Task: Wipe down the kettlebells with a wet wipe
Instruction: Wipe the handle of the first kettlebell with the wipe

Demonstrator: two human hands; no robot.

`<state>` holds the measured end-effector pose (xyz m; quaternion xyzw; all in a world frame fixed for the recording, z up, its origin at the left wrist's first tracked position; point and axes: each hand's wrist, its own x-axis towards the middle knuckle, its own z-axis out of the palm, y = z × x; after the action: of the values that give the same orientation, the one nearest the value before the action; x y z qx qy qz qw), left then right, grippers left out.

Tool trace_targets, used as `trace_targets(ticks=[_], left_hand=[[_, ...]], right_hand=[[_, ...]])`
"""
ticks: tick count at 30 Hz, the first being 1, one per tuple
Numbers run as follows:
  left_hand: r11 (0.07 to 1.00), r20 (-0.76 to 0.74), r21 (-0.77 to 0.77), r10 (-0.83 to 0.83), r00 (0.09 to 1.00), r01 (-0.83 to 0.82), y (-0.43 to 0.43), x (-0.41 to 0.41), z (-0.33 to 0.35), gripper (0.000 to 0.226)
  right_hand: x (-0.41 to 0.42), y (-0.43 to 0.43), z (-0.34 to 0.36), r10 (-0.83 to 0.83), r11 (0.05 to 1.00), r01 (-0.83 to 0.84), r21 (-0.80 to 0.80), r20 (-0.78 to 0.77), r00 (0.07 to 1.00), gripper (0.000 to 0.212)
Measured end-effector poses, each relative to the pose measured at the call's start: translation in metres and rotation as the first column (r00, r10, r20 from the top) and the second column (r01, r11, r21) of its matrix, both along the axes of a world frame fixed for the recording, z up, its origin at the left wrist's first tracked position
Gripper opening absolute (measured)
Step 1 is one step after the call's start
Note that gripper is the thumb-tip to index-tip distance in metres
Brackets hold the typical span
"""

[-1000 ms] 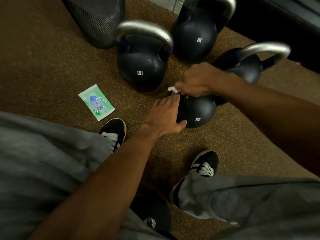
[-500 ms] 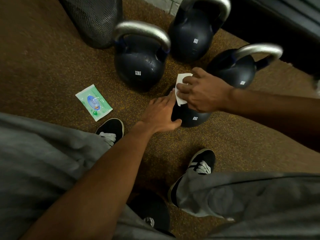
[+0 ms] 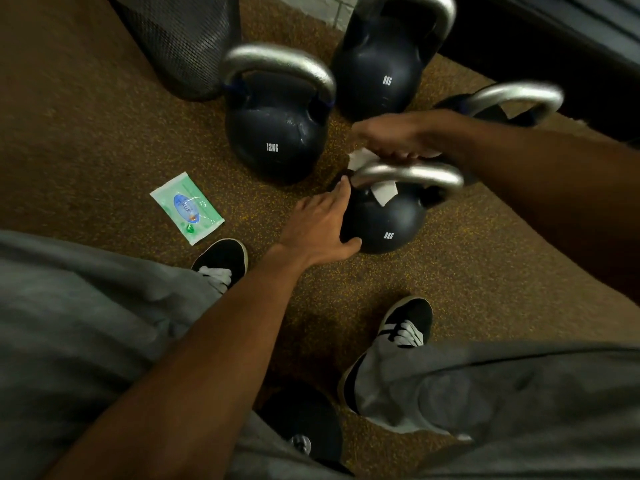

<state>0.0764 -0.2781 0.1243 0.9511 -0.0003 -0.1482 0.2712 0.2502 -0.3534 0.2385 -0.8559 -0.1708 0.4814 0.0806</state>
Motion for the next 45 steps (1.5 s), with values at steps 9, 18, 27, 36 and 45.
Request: trace_targets(ticks=[9, 18, 27, 36, 45], left_hand=[[0.999, -0.006, -0.03, 0.015, 1.0, -0.015, 0.0, 0.001, -0.003, 0.112], [0.991, -0.011, -0.09, 0.1, 0.995, -0.1, 0.003, 0.003, 0.002, 0.061], [0.855, 0.019, -0.329, 0.43, 0.902, -0.401, 0.012, 0.012, 0.018, 0.059], [0.877, 0.068, -0.395, 0.326, 0.943, -0.275, 0.004, 0.034, 0.03, 0.05], [0.94, 0.041, -0.29, 0.198, 0.979, -0.178, 0.023, 0.05, 0.03, 0.048]], right_hand=[[0.001, -0.006, -0.011, 0.038, 0.998, -0.04, 0.042, 0.026, 0.999, 0.051], [-0.056, -0.043, -0.024, 0.878, 0.386, -0.734, -0.559, 0.468, 0.105, 0.075], [-0.107, -0.059, -0.036, 0.816, 0.491, -0.511, -0.706, 0.578, -0.015, 0.068], [-0.114, -0.061, -0.036, 0.791, 0.549, -0.486, -0.68, 0.611, 0.038, 0.057], [-0.146, -0.056, -0.028, 0.451, 0.863, -0.426, -0.27, 0.791, 0.412, 0.041]])
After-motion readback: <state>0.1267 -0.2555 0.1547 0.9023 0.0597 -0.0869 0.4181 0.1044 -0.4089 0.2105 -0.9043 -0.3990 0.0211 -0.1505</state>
